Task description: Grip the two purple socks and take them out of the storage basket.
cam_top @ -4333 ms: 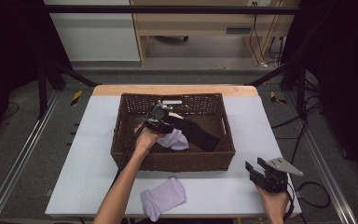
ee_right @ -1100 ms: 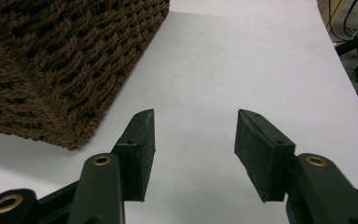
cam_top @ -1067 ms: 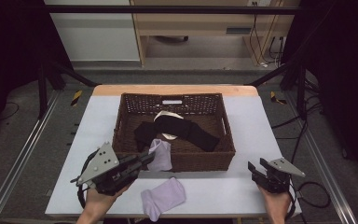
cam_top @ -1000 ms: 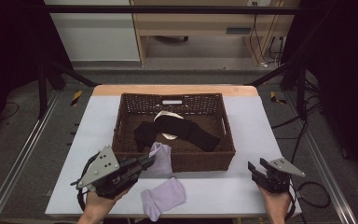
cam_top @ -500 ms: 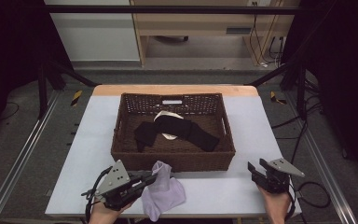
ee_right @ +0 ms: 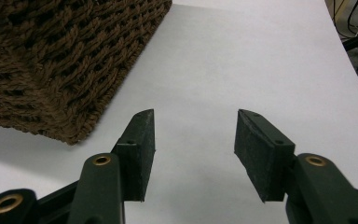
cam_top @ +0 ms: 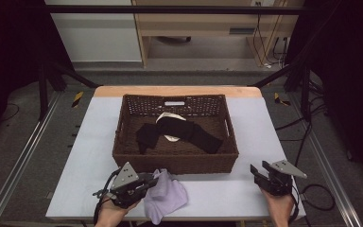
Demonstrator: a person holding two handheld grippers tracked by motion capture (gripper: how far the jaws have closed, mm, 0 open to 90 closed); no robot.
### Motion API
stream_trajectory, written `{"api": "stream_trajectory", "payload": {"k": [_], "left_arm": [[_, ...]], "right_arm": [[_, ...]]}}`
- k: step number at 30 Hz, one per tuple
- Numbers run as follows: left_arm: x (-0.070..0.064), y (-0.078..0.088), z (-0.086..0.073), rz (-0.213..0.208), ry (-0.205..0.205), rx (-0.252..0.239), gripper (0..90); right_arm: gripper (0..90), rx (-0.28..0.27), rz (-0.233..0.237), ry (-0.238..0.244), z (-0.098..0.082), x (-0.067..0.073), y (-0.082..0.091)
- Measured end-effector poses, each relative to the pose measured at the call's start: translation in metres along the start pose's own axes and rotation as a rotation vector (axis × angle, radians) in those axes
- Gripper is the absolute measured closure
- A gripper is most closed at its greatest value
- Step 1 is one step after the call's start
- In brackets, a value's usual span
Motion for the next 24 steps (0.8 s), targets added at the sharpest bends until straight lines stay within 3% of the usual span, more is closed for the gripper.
{"api": "stream_trajectory", "payload": {"k": [5, 11, 18, 24], "left_arm": [[0.005, -0.002, -0.004, 0.027, -0.002, 0.015, 84.6], [0.014, 0.007, -0.005, 0.102, -0.013, 0.016, 55.8], [0.028, 0.02, -0.007, 0.158, 0.006, 0.004, 46.7], [0.04, 0.031, -0.016, 0.223, 0.025, 0.021, 39.2]], "right_arm": [[47.4, 0.011, 0.001, 0.001, -0.001, 0.001, -0.001], [46.4, 0.011, 0.001, 0.011, -0.001, 0.001, -0.001], [45.9, 0.015, -0.004, 0.007, -0.002, 0.0, -0.001], [44.5, 0.02, -0.004, 0.0, -0.003, 0.0, -0.001]]}}
Point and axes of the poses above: each handheld gripper's, and its own axes: y roughly backward along the jaws, z roughly out of its top, x roughly to its left, the point moved 2 cm from there along -y, roughly forward along the jaws, and after that the axes turned 8 degrees about -x, right-handed, at the moved point
